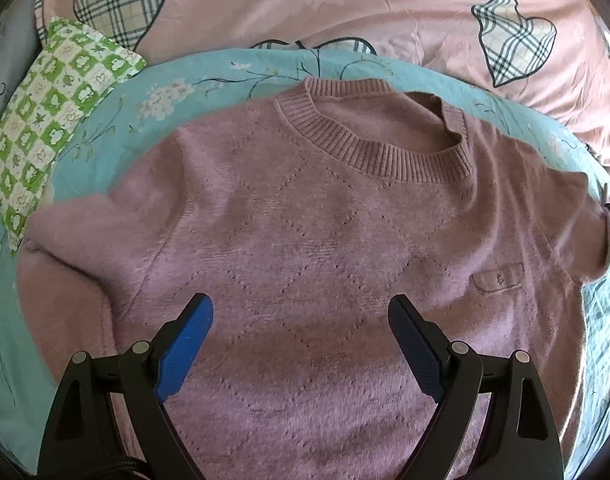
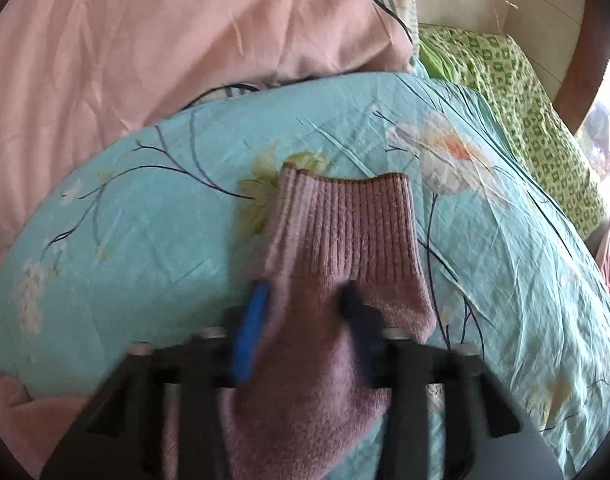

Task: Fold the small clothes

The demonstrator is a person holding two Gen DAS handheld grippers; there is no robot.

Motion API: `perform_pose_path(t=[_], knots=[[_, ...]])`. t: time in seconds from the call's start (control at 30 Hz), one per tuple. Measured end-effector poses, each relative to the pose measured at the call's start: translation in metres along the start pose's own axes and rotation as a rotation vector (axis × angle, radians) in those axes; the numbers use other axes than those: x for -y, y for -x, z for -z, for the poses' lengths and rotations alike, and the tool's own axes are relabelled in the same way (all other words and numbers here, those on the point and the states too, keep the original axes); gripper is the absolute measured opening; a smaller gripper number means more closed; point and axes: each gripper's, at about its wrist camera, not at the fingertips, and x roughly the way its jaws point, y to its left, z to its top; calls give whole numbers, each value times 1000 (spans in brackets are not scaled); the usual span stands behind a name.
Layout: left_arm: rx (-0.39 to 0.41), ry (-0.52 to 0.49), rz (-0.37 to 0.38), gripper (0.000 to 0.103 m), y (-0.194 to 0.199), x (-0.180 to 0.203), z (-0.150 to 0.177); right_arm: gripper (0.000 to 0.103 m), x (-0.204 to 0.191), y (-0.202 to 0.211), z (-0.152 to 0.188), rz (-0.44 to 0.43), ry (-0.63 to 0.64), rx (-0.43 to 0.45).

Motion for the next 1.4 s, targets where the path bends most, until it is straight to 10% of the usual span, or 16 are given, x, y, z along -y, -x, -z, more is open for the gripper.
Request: perform_pose_path(t=[0.1, 0.3, 0.43, 0.47, 0.57, 0.7, 0.87, 0.97, 1.03, 1.4], knots=[[-12, -1, 15, 90, -4, 0, 0, 0, -6, 12, 6, -38, 3, 27], [-9, -1, 56, 90, 4, -4, 3, 0, -31, 64, 26, -254, 48, 83], [-7, 3, 83, 90, 14, -10, 7, 1, -42, 83, 33, -176, 0, 82], [-2, 2, 85, 90, 17, -11, 7, 7, -38, 79, 32, -141, -31, 66], [-2, 9, 87, 90, 23, -16, 12, 66, -17, 51, 21, -100, -124, -19], [-28, 20, 80, 90, 18, -18, 18, 68, -11, 22, 15, -29, -107, -29], [-57, 19, 74, 90, 10, -14, 21, 64, -15, -5, 11, 68, -59, -36], [-58, 6, 72, 90, 7, -9, 20, 23, -11, -9, 5, 80, -49, -30], [-57, 1, 72, 90, 4, -6, 19, 15, -6, -7, 1, 56, -57, -25], [-35, 23, 133, 90, 13, -8, 9, 13, -75, 112, 48, -459, 97, 131]])
